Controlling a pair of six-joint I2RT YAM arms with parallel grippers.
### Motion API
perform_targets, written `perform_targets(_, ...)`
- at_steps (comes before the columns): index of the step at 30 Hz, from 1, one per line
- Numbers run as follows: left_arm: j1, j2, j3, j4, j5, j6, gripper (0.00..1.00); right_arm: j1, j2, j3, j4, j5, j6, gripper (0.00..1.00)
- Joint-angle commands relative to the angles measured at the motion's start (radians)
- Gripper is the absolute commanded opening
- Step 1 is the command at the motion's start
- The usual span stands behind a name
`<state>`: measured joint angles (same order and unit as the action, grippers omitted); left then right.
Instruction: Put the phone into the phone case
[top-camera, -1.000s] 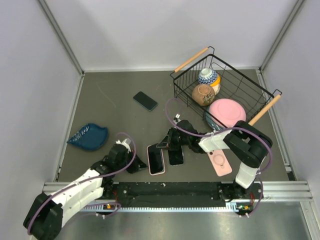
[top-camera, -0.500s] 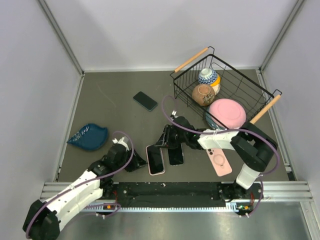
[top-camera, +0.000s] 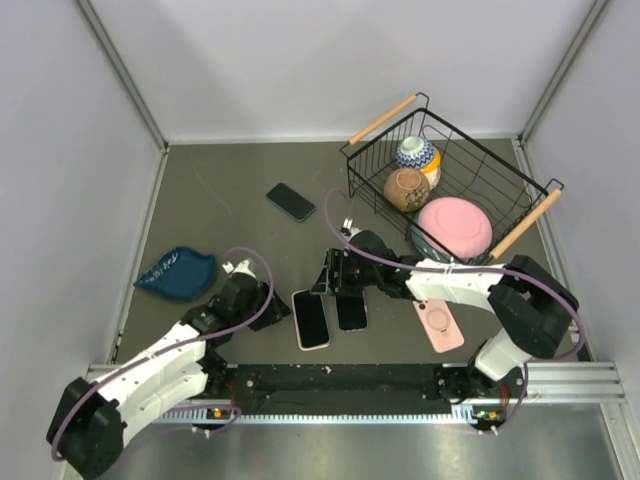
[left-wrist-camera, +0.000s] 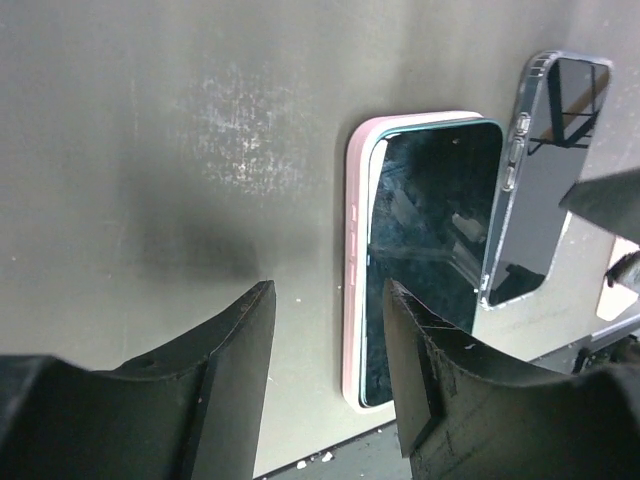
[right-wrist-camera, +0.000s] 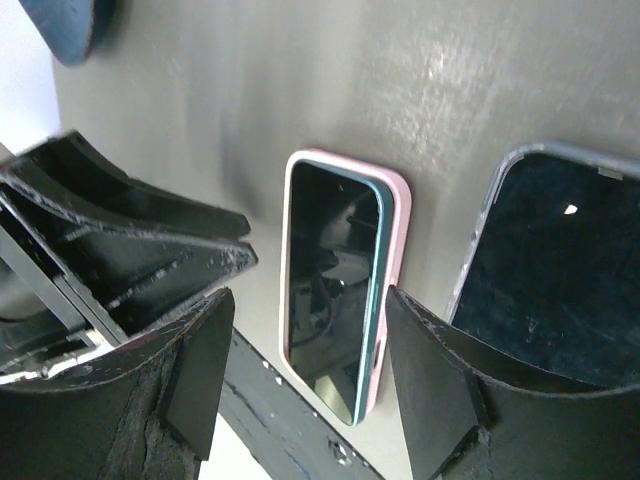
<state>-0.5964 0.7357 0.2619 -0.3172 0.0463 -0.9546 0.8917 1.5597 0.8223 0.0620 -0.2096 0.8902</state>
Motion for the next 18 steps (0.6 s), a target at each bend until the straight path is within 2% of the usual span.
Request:
perform_targets(1, 0.006, 0.079, 0.053, 0.081, 0.004, 0.045, 0.52, 0.039, -0.013, -0.026, 0.028, -0.024, -0.028, 0.62)
perform_targets(7, 0.010, 0.159, 0.056, 0.133, 0.027, 0.048, 0.49, 0.073, 0.013, -0.052, 0.061, -0.017, -0.017, 0.63)
perform_targets(18, 0.024, 0.209, 0.046, 0.161, 0.044, 0.051, 0.48, 0.118, 0.051, -0.069, 0.067, 0.061, -0.007, 0.66)
